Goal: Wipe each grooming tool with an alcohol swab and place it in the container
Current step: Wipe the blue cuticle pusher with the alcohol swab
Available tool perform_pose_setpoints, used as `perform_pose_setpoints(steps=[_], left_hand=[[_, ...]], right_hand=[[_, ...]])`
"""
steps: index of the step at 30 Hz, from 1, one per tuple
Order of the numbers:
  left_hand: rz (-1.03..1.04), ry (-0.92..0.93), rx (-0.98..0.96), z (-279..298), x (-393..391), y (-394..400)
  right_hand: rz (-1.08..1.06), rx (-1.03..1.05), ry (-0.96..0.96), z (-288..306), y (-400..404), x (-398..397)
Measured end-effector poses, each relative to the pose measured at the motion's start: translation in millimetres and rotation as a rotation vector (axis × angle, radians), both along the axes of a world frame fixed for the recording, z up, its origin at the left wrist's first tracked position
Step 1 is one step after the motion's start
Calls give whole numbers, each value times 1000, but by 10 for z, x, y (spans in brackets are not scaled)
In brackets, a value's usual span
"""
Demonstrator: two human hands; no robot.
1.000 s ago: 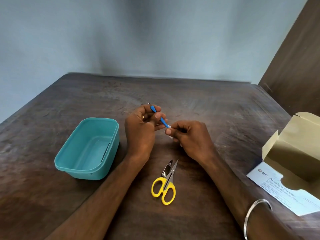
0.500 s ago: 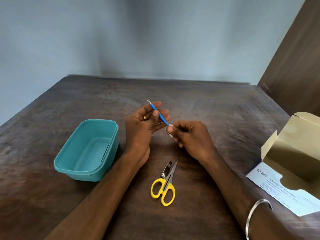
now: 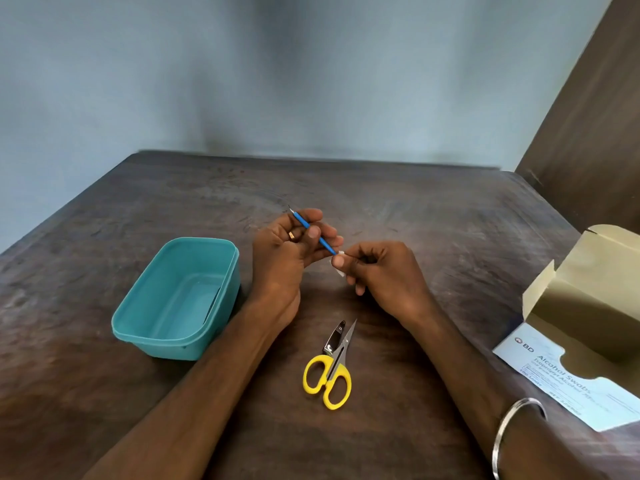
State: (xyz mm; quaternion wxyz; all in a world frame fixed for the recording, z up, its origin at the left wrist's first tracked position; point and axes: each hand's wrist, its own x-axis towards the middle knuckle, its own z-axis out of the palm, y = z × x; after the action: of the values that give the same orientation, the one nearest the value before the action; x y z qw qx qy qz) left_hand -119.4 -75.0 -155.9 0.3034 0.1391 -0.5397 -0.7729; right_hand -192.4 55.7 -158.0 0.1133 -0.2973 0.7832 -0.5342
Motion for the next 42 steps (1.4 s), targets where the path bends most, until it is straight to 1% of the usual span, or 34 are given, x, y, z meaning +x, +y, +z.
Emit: perform_pose_setpoints(steps=[3, 5, 9, 15, 18, 22, 24, 26, 28, 30, 35, 42], left_hand=[[-61, 25, 27, 23, 17, -9], [-77, 18, 33, 32, 18, 5], [-12, -23, 43, 24, 10, 25], [13, -27, 15, -5, 1, 27], [1, -16, 6, 3, 5, 48], [97, 21, 22, 35, 1, -31], [131, 0, -31, 33, 1, -63], [132, -63, -149, 15, 6, -37], [104, -125, -270, -5, 8, 31], [72, -150, -350, -7, 1, 98], [10, -144, -431, 0, 3, 169], [1, -171, -492, -54, -7, 177]], right_hand=[[7, -43, -65, -1, 18, -15], [0, -48, -70, -8, 20, -17], [-20, -33, -49, -15, 14, -21], [48, 8, -46, -16, 27, -50], [62, -36, -103, -15, 42, -66], [46, -136, -180, -25, 56, -91], [4, -213, -214, -32, 45, -95], [-68, -306, -268, -39, 27, -98], [-119, -398, -339, -40, 21, -108], [-144, -461, -371, -37, 22, -130], [-142, -522, -358, -1, 42, -131], [-188, -513, -370, -38, 70, -136]])
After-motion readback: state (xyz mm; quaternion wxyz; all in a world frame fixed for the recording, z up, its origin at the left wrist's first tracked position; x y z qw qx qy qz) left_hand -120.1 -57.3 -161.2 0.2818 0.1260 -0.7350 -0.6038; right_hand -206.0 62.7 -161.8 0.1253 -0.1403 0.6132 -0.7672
